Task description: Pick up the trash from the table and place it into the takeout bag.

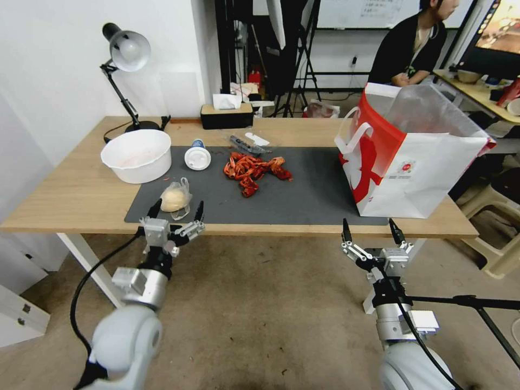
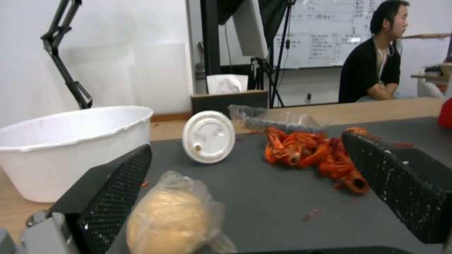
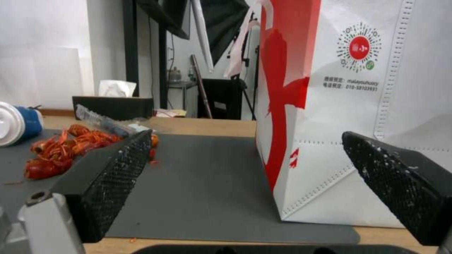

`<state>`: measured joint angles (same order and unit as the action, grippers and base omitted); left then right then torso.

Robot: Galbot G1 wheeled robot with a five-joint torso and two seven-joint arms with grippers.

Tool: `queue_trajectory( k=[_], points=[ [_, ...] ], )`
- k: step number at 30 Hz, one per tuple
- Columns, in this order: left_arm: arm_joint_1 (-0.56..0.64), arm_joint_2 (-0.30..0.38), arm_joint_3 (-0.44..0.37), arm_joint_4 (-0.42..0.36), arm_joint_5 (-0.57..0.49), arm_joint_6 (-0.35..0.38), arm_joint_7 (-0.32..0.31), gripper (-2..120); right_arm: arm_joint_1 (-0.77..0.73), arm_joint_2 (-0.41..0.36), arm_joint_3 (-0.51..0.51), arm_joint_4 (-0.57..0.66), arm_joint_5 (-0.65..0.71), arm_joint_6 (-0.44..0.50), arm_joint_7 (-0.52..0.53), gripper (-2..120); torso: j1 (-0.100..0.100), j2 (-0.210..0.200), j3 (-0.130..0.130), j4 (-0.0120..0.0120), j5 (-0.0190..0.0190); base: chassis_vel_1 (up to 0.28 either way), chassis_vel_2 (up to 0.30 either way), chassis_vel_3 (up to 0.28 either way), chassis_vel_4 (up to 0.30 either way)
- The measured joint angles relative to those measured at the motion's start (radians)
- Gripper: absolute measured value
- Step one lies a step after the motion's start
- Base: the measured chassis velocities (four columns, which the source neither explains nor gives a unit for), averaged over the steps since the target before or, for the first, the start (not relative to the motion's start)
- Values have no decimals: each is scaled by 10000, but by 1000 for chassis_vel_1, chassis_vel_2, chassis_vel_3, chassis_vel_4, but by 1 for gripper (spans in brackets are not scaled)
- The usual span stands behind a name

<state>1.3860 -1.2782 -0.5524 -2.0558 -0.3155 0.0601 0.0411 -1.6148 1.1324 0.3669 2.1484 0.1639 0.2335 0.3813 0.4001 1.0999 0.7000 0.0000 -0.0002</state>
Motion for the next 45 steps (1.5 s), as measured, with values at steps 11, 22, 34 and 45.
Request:
queue_trajectory(
  k=[11, 22, 34, 45],
  points=[
    [-1487, 1932, 294, 1330, -2631, 1710, -209, 100, -32, 93, 51, 58, -117, -44, 16, 100, -1, 0, 0, 0, 1, 0, 0, 0, 0],
    [-2408, 2683, 624, 2855, -3060, 2227, -191, 100, -21, 60, 63, 72, -123, -60, 19, 100, 0, 1, 0, 2, 2, 0, 0, 0, 0],
    [-2491, 2880, 694, 3018, -3165, 2377, 91, 77, 60, 38, 68, -10, -111, -70, 19, 100, 0, 2, 0, 1, 1, 0, 0, 0, 0],
    [-2394, 2978, 694, 3104, -3104, 1839, 592, 37, 83, 54, 50, -72, -138, -87, 28, 100, 0, 2, 0, 1, 1, 0, 0, 0, 0]
  ],
)
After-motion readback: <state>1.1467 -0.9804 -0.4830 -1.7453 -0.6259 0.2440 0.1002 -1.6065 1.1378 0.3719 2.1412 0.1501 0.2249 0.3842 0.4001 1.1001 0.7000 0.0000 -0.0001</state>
